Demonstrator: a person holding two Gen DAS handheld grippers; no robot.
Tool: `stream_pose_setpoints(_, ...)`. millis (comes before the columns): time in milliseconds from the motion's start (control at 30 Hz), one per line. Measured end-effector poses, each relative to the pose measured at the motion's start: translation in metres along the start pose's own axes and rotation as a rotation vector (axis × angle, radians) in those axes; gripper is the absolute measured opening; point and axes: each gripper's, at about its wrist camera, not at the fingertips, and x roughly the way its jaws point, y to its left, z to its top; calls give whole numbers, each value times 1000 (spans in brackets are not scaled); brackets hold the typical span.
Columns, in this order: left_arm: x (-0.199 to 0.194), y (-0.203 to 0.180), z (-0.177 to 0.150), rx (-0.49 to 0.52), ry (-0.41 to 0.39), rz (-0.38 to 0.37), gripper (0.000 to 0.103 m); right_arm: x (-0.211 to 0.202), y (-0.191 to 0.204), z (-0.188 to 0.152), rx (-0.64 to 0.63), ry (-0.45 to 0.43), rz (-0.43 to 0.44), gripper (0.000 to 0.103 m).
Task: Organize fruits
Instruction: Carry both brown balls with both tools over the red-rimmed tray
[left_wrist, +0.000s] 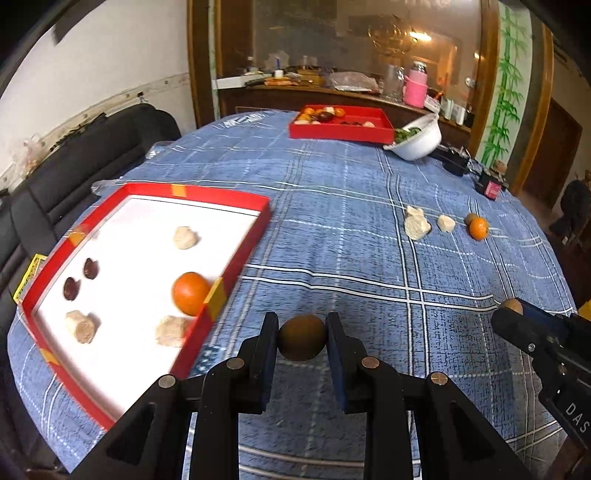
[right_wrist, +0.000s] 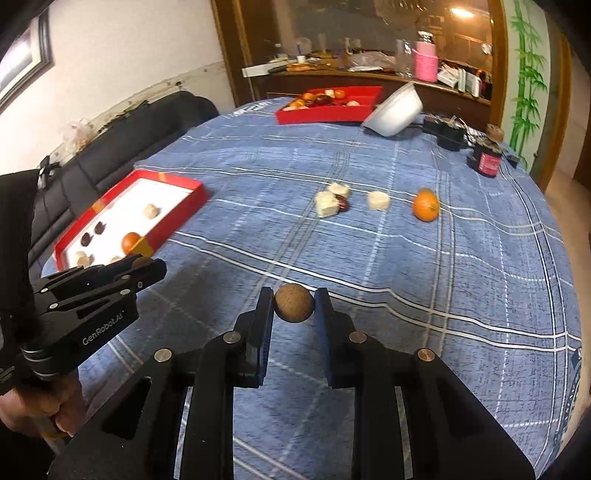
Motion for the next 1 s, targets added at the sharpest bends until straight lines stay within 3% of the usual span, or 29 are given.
stream_pose_setpoints(433, -32, 40, -15, -97, -46, 15, 25, -16, 38, 0, -61, -66, 27, 21)
stream_pose_setpoints(1000, -41, 105, -23, -226, -32, 125, 25, 3, 93, 5, -166, -41, 123, 21)
